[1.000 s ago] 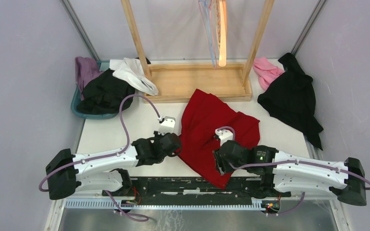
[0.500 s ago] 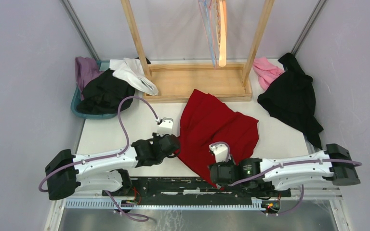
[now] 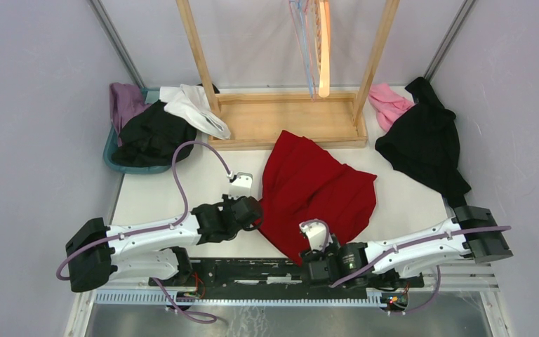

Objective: Place the skirt on the hanger
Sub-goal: Flatten out the skirt at the center of the board.

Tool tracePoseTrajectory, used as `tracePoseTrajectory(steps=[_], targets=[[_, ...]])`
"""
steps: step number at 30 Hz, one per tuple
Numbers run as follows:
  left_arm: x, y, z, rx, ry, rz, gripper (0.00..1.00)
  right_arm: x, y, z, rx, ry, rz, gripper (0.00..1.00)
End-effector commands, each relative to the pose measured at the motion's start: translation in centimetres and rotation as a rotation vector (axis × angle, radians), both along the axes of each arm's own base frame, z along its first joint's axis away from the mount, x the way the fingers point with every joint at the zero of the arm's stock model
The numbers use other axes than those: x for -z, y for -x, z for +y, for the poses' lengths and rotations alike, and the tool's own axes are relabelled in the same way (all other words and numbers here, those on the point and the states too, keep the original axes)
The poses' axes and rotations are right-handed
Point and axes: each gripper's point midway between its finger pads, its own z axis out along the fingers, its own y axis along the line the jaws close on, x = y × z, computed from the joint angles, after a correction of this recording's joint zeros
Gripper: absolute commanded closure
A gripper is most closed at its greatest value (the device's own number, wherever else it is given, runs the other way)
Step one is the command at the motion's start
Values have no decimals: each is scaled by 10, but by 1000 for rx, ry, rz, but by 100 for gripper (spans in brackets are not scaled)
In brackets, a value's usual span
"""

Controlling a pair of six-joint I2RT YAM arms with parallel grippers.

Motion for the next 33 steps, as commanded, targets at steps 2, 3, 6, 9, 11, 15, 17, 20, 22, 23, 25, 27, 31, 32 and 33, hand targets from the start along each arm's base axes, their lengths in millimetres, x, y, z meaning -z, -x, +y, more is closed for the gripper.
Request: tracePoseTrajectory(steps=[2, 3, 6, 9, 11, 15, 17, 20, 22, 23, 25, 27, 31, 32, 33], targets=[[-7, -6, -9, -20, 58, -25, 97, -18, 5, 13, -35, -33, -61, 30], [-6, -6, -10, -19, 56, -22, 97, -19, 6, 14, -48, -18, -73, 30], [-4, -6, -12, -16, 50, -18, 97, -22, 9, 15, -71, 45, -112, 29], [-4, -6, -14, -13, 52, -16, 97, -23, 8, 12, -60, 99, -157, 28], [-4, -6, -13, -14, 53, -17, 97, -23, 3, 5, -30, 128, -180, 29], [-4, -6, -13, -13, 53, -16, 97, -27, -5, -10, 33, 121, -205, 32], [-4, -6, -12, -14, 50, -16, 97, -29, -8, -17, 53, 103, -208, 34], [-4, -6, -13, -13, 51, -15, 97, -28, -11, -28, 78, 80, -201, 36], [-4, -6, -14, -13, 55, -15, 97, -26, -12, -33, 81, 73, -193, 37], [-3, -6, -14, -12, 54, -13, 97, -25, -11, -33, 77, 69, -188, 37], [-3, -7, -15, -11, 53, -12, 97, -23, -10, -31, 61, 71, -184, 38], [-1, -7, -16, -11, 48, -7, 97, -19, -6, -23, 39, 73, -181, 38], [1, -7, -17, -8, 45, -2, 97, -10, -3, -15, 15, 121, -190, 37], [1, -6, -17, -8, 44, -2, 97, -8, -2, -13, 10, 127, -188, 38], [1, -6, -17, -8, 42, -2, 97, -6, -1, -11, 5, 130, -183, 38]])
